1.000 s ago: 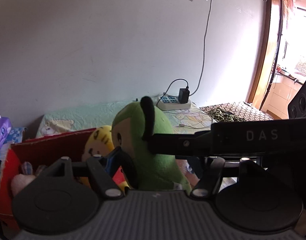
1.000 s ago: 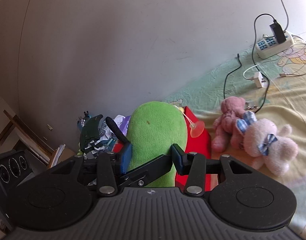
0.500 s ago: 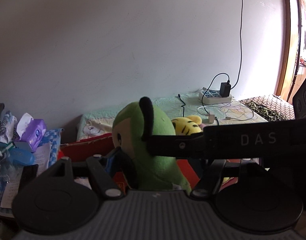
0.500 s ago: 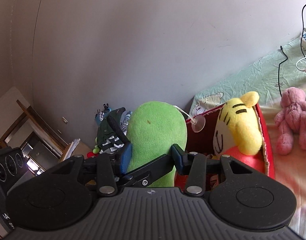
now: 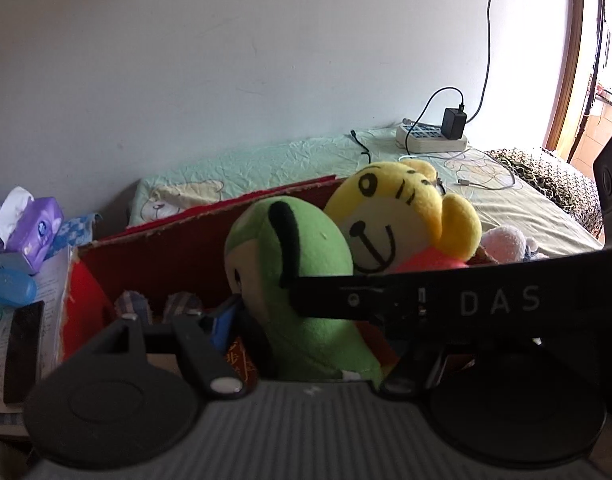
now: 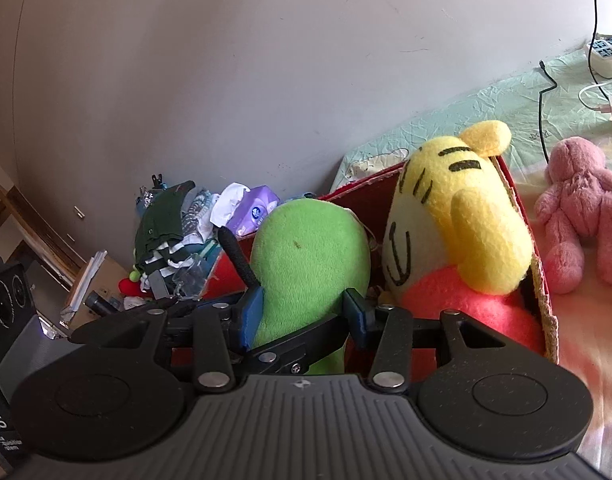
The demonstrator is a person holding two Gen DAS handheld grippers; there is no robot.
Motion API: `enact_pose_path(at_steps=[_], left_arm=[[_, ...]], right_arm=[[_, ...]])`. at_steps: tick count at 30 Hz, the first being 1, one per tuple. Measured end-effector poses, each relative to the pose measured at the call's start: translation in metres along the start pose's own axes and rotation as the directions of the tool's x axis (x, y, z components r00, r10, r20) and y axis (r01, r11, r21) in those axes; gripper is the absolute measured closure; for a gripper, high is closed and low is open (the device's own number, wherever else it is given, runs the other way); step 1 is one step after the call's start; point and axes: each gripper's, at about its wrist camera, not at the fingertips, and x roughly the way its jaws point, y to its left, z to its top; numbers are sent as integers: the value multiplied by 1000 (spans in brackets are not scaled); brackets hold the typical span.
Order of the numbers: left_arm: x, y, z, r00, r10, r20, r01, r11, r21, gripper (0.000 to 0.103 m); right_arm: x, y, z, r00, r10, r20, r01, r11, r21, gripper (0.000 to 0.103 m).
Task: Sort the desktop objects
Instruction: 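Carry the held green plush with both grippers over the red box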
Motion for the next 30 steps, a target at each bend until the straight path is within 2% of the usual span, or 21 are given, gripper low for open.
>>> enact_pose_path(at_steps=[4, 9, 14, 19, 21, 23, 25, 30], left_arm=[[10, 6, -5, 998, -18, -53, 17, 1000, -24, 32], [16, 0, -13, 997, 7, -77, -6, 1000, 18, 30], [14, -5, -14, 998, 4, -58, -2, 999, 36, 26], [7, -4, -14, 998, -13, -54, 14, 1000, 25, 27], [4, -4, -14, 999, -15, -50, 16, 1000, 24, 27], [2, -5, -14, 998, -24, -51, 25, 999, 21, 26], [3, -4, -14, 998, -29, -53, 29, 1000, 9, 25], [12, -4, -12, 997, -51, -64, 50, 999, -11, 24]], right_arm=[[9, 5, 1, 998, -41, -43, 39, 998, -52, 55], [15, 8, -3, 993, -99, -70, 88, 986, -140, 53], [14, 6, -2, 993, -114, -40, 109, 986, -124, 52], [11, 10, 1, 992, -127, 1, 126, 985, -116, 51], [13, 13, 1, 994, -111, -2, 110, 988, -111, 55], [15, 17, 0, 995, -102, 3, 102, 987, -122, 64], [17, 20, -1, 995, -99, 5, 99, 986, -135, 69], [25, 13, -1, 991, -132, -25, 129, 986, -106, 72]])
